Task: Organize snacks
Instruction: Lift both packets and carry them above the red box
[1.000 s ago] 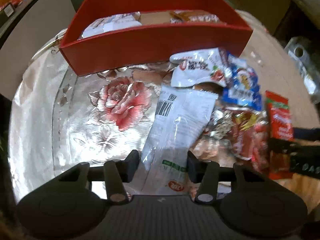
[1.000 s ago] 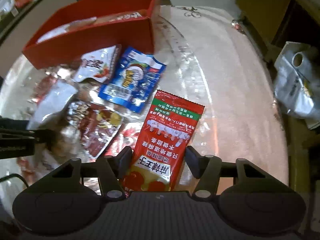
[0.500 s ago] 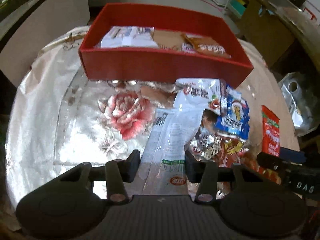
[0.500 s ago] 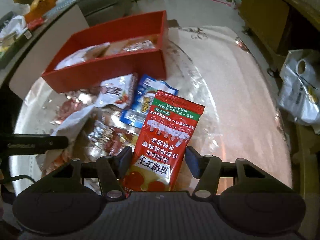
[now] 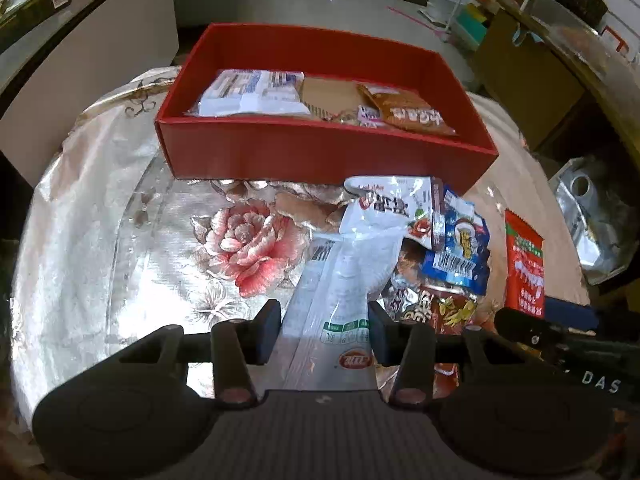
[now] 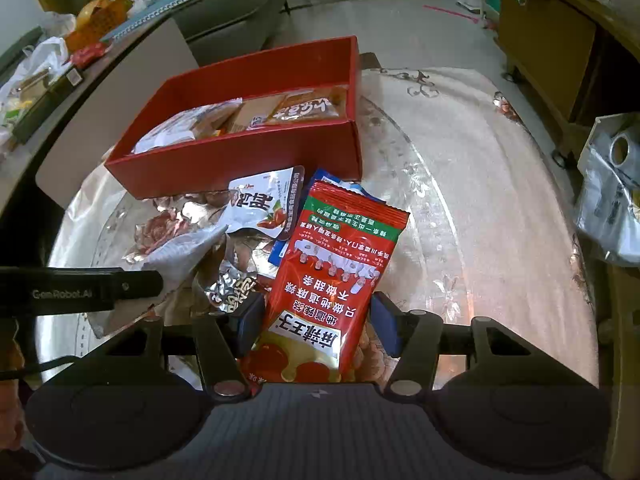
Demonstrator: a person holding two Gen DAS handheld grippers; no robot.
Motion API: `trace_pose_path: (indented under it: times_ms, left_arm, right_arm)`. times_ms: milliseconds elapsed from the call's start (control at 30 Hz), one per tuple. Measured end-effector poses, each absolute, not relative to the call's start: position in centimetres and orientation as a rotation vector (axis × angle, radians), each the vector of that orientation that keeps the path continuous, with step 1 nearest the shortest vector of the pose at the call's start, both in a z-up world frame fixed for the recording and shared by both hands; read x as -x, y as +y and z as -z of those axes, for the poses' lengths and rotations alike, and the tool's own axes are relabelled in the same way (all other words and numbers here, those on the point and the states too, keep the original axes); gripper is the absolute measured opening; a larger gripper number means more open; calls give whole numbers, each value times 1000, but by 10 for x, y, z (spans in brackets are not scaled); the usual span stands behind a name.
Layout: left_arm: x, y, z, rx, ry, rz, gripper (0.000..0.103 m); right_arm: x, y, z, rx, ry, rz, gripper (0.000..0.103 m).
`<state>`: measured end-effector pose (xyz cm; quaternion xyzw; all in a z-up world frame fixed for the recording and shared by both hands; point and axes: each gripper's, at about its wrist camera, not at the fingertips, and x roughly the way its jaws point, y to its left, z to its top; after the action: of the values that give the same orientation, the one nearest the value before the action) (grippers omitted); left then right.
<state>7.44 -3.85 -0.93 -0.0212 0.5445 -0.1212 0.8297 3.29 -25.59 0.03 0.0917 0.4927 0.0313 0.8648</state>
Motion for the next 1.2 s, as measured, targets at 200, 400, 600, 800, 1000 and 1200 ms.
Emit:
trace_pose_path:
  times_ms: [200, 400, 600, 800, 1000, 1200]
  left_arm:
    - [-76, -45, 23, 19, 1190, 281, 38]
    - [-87, -60, 45, -46, 1199, 253, 50]
    - [-100, -57, 52, 14, 1193, 226, 69]
    - [-94, -61, 48, -6, 1200, 224, 39]
    - [-88, -53, 34, 72, 1190, 244, 36]
    - [-83, -50, 9, 78, 1104, 239, 36]
  right_arm:
    - [-33, -255, 2, -193, 1042, -68, 65]
    - [-35, -254, 7, -189, 1060, -75, 65]
    - [-37, -255, 12, -191, 1080, -79, 65]
    - [-38, -255, 12, -195, 1079, -81, 65]
    - [-37, -255, 8, -200, 1060, -80, 65]
    - [-38, -254, -1, -204, 1024, -83, 65]
